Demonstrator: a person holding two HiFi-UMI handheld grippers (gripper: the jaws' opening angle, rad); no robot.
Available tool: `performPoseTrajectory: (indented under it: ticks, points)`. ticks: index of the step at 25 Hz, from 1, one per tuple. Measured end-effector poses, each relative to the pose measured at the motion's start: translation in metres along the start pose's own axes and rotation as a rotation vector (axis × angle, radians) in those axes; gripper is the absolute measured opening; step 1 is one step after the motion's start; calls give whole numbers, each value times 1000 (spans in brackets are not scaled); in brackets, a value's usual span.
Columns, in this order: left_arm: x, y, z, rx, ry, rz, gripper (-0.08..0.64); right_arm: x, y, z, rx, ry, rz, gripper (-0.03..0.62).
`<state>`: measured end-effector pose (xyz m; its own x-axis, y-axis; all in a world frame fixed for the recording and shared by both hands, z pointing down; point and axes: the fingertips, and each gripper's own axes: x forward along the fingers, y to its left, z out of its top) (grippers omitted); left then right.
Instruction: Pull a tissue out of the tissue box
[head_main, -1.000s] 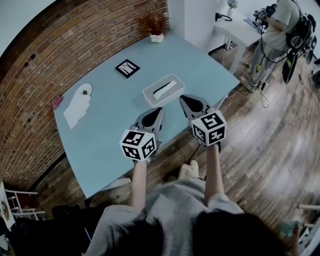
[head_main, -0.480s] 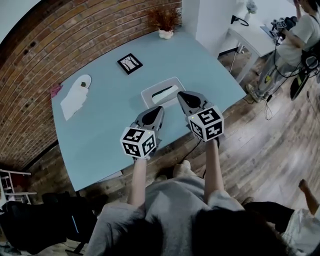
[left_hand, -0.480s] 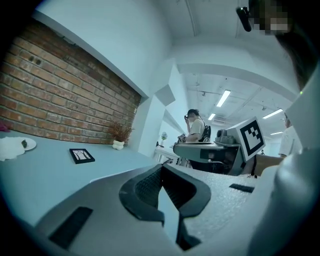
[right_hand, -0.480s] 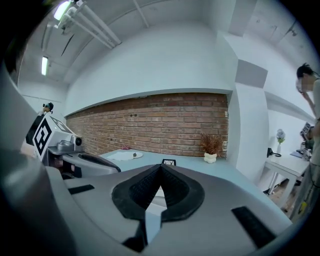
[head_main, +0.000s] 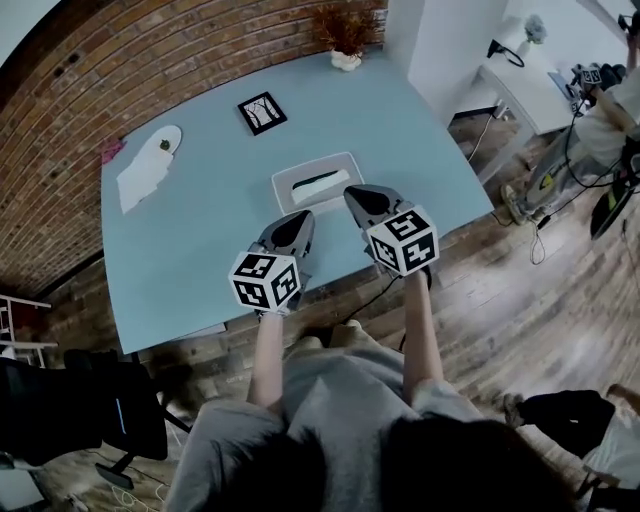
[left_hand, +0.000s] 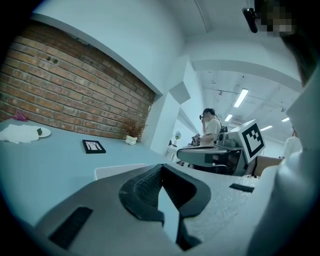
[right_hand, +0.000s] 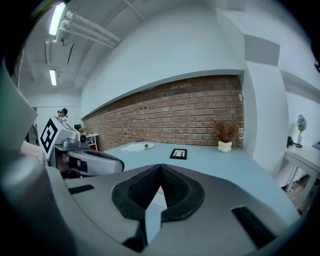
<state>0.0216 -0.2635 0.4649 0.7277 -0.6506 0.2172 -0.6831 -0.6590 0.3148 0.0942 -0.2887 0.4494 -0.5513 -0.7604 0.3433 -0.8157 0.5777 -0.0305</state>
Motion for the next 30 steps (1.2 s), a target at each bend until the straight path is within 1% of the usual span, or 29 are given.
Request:
performPoseTrajectory:
  ticks: [2, 6, 8, 10, 12, 17, 20, 21, 23, 25, 30]
  points:
    - [3, 0, -6, -15, 1, 23, 3, 3, -3, -5, 2, 9, 19, -1]
    - [5, 4, -15, -36, 19, 50, 3, 14, -12, -10, 11, 30, 24, 0]
    - [5, 8, -16, -41, 32, 59, 3, 21, -10, -9, 16, 29, 56, 0]
    - [5, 14, -15, -47, 39, 67, 3, 31, -7, -8, -4, 39, 94, 0]
    - [5, 22, -16, -57, 45, 72, 3, 41, -5, -12, -60, 76, 127, 0]
    - [4, 45, -25, -88, 75, 92, 3, 66, -8, -30, -250, 208, 185, 3]
    - [3, 54, -32, -112, 87, 100, 3, 78, -10, -44, -353, 291, 222, 55]
    - [4, 56, -34, -119, 89, 100, 3, 81, -11, -47, -380, 311, 233, 58]
    - [7, 59, -37, -130, 94, 99, 3, 86, -14, -54, -420, 347, 248, 69]
    - [10, 60, -41, -138, 100, 98, 3, 91, -17, -62, -440, 379, 263, 86]
    - [19, 65, -46, -158, 108, 92, 3, 103, -20, -71, -499, 431, 296, 121]
